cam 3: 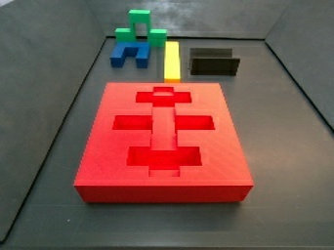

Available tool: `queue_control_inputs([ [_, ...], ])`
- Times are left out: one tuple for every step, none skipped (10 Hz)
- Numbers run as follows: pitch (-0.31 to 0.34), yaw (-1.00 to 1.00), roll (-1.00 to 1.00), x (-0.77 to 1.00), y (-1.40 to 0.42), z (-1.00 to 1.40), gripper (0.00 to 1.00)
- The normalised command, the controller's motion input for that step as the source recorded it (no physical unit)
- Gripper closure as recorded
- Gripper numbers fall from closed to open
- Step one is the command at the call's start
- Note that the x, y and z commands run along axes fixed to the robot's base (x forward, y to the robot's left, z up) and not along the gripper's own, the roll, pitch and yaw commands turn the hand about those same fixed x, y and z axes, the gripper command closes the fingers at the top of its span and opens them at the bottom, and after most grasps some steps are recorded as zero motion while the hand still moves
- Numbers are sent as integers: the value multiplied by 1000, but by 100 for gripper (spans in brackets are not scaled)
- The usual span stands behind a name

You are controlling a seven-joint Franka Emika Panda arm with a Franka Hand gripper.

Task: Pick up the purple object. Move up. Place the purple object on the fixture. Regrasp the purple object. Move to above the board. Insert the purple object.
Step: Move to above the board, then insert the purple object.

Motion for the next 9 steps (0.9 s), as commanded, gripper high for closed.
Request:
queue_control_inputs([
  [-20, 30, -425, -71, 4, -1, 100],
  [-25, 10, -235, -50, 14, 2, 100],
  [0, 0, 0, 0, 0, -40, 100],
  [0, 0, -111, 60, 0, -171, 100],
  [-34, 63, -250, 294, -94, -377, 100],
  [-137, 103, -331, 263, -211, -334, 100],
  [-136, 166, -220, 317, -420, -543, 100],
  [-171, 160, -30, 160, -751, -797, 100],
  [-131, 166, 10, 183, -906, -909, 100],
])
